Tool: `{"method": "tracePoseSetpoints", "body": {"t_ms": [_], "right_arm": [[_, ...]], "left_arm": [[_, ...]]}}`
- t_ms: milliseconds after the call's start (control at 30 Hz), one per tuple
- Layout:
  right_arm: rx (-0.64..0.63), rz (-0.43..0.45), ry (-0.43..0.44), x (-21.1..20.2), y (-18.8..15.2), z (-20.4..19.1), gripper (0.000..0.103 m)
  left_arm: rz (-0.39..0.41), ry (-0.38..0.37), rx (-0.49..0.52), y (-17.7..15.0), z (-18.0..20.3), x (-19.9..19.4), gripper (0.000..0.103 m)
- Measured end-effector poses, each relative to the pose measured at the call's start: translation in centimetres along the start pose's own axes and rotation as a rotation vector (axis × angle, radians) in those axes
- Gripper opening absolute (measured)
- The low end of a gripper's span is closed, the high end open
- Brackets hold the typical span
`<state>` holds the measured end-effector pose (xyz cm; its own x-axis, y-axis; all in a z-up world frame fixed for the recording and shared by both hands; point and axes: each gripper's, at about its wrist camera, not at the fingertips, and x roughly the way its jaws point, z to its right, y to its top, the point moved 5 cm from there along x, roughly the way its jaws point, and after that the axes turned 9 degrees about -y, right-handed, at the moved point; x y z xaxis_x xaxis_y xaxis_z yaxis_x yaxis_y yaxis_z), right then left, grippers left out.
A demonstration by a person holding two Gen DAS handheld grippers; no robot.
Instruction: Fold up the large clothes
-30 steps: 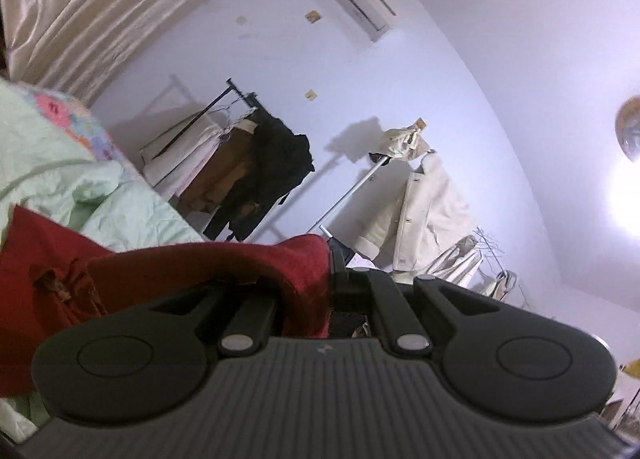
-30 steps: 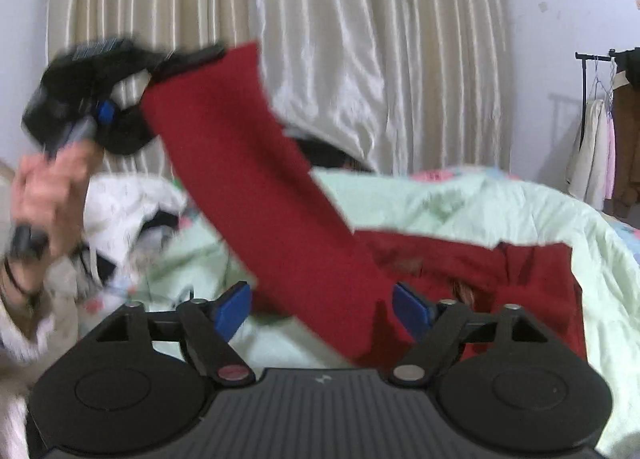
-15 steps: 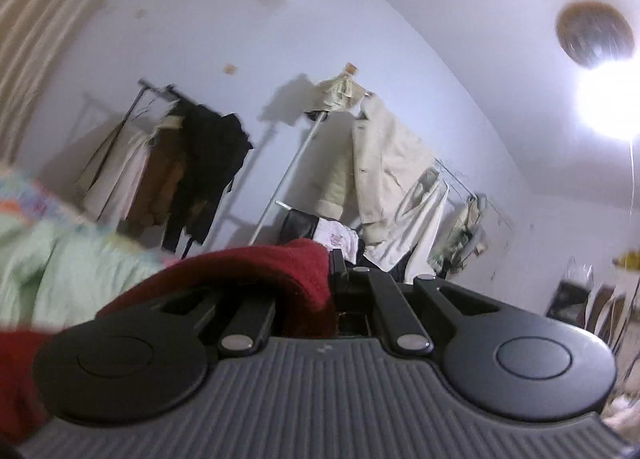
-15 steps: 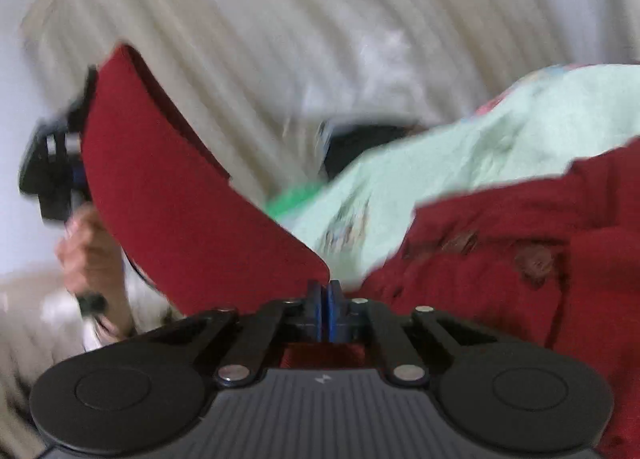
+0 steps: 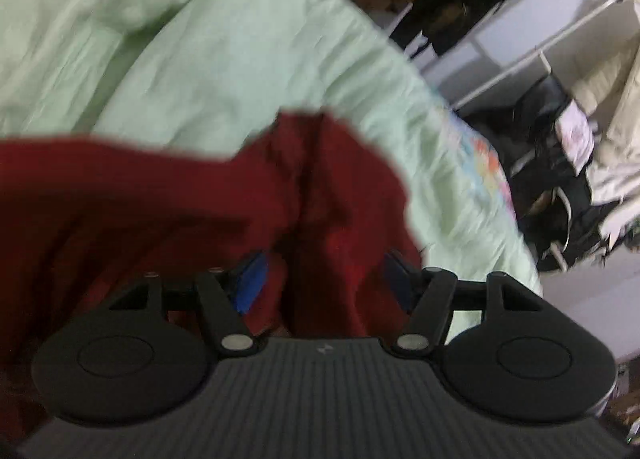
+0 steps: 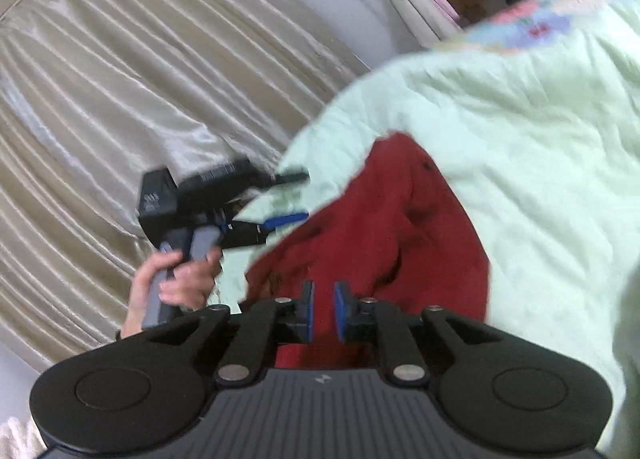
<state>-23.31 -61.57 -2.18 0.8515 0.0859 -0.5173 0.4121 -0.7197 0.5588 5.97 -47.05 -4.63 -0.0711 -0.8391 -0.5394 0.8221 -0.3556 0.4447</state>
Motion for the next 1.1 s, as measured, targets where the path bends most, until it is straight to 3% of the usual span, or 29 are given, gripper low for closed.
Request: {"method": "tracePoseSetpoints", "body": {"t_ms": [67, 167, 200, 333, 400, 433, 467, 500, 567, 733, 833, 933, 967, 1000, 1067, 1100], "right_arm": [[0.022, -0.009, 0.011, -0.3, -1.6, -0.4, 0.045], [-0.016, -0.022, 0.002, -0.7, -3.3, -1.8, 0.049], [-0.053, -0.025, -0.034, -1.1, -3.8, -2.3, 0.053], [-0.209, -0.023, -0.174, -1.4, -5.2, -4.0, 0.057], [-0.327, -0.082, -0.242, -0.3, -6.5, -5.0, 0.057], [-0.399, -0.119, -0.286, 0.7, -7.2, -5.4, 0.054], [-0.437, -0.124, -0.311, 1.0, -7.6, -5.6, 0.039], [-0.475, -0.112, -0.337, 1.2, -7.9, -5.7, 0.008], [-0.470, -0.117, -0.358, 1.5, -7.7, -5.7, 0.006], [-0.516, -0.052, -0.422, -2.7, -7.7, -8.0, 0.006], [-0.564, -0.114, -0.476, -2.7, -9.3, -7.8, 0.006], [-0.683, -0.158, -0.551, -1.8, -11.6, -9.1, 0.013], [-0.710, -0.154, -0.567, -1.8, -12.0, -9.8, 0.025], [-0.758, -0.114, -0.599, -2.1, -12.3, -11.5, 0.040], [-0.873, -0.034, -0.613, -2.5, -13.0, -14.9, 0.051], [-0.944, -0.010, -0.596, -2.4, -13.6, -16.8, 0.051]], "left_arm": [[-0.018, -0.033, 0.027, -1.5, -0.5, -2.2, 0.065], [-0.015, -0.040, 0.043, -3.1, -0.8, -5.7, 0.069], [-0.022, -0.033, 0.046, -3.6, -0.8, -6.7, 0.075], [-0.035, 0.014, 0.031, -6.0, -2.4, -10.4, 0.078], [-0.031, 0.037, -0.026, -7.5, -4.2, -12.3, 0.080], [-0.024, 0.039, -0.058, -8.3, -5.1, -13.3, 0.082], [-0.022, 0.044, -0.091, -9.1, -6.0, -14.2, 0.082], [-0.025, 0.055, -0.123, -9.8, -6.9, -15.0, 0.082], [-0.033, 0.081, -0.168, -10.9, -8.2, -16.4, 0.080], [0.053, 0.093, -0.178, -12.4, -8.8, -20.5, 0.083], [0.069, 0.124, -0.231, -12.6, -10.4, -21.0, 0.087], [0.039, 0.175, -0.292, -12.8, -12.2, -20.6, 0.087], [0.033, 0.183, -0.303, -12.8, -12.6, -20.5, 0.087], [0.035, 0.181, -0.304, -12.9, -12.9, -20.5, 0.087], [0.045, 0.171, -0.306, -13.0, -13.3, -20.6, 0.088], [0.047, 0.162, -0.306, -13.0, -13.4, -20.5, 0.088]]}}
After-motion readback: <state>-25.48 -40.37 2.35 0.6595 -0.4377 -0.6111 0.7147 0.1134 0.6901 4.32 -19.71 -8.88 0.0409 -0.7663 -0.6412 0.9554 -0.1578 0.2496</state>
